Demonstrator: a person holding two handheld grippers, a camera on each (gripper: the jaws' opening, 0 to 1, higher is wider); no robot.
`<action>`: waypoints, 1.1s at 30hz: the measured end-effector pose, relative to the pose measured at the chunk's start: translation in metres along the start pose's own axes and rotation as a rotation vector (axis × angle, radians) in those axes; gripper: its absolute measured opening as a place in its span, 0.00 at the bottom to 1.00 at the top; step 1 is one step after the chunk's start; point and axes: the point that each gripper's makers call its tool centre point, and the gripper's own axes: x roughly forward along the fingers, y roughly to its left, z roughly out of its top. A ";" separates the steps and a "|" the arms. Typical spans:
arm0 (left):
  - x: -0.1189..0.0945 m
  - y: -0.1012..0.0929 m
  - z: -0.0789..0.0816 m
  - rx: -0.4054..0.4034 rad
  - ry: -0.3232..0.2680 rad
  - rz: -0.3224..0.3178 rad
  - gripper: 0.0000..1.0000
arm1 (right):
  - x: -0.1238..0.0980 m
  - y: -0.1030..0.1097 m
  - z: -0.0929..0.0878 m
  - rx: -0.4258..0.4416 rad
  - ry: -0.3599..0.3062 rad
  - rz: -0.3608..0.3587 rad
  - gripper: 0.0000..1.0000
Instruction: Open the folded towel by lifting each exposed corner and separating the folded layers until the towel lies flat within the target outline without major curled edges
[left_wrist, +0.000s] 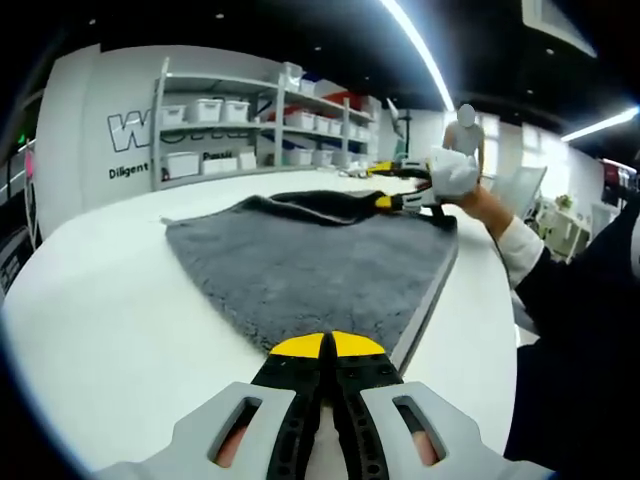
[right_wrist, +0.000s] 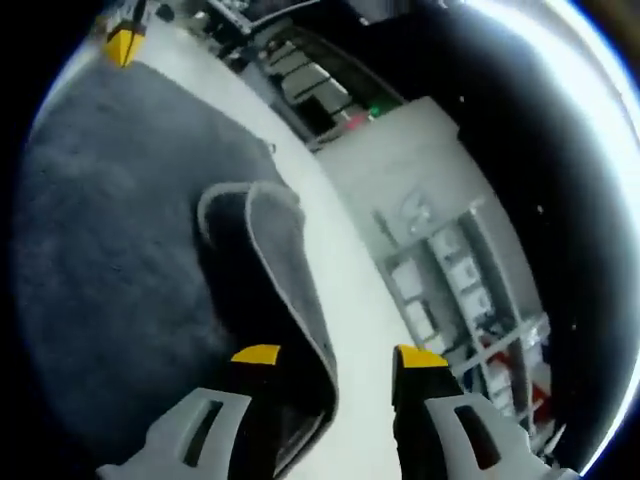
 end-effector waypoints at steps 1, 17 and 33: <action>0.000 0.000 0.000 0.001 0.000 0.000 0.01 | 0.002 0.002 0.006 -0.029 -0.018 -0.001 0.37; -0.003 -0.005 -0.001 0.000 -0.009 0.007 0.01 | 0.014 0.034 0.049 -0.437 -0.078 0.052 0.33; -0.004 -0.009 -0.002 -0.004 -0.009 0.005 0.01 | 0.014 0.038 0.069 -0.039 -0.209 0.201 0.00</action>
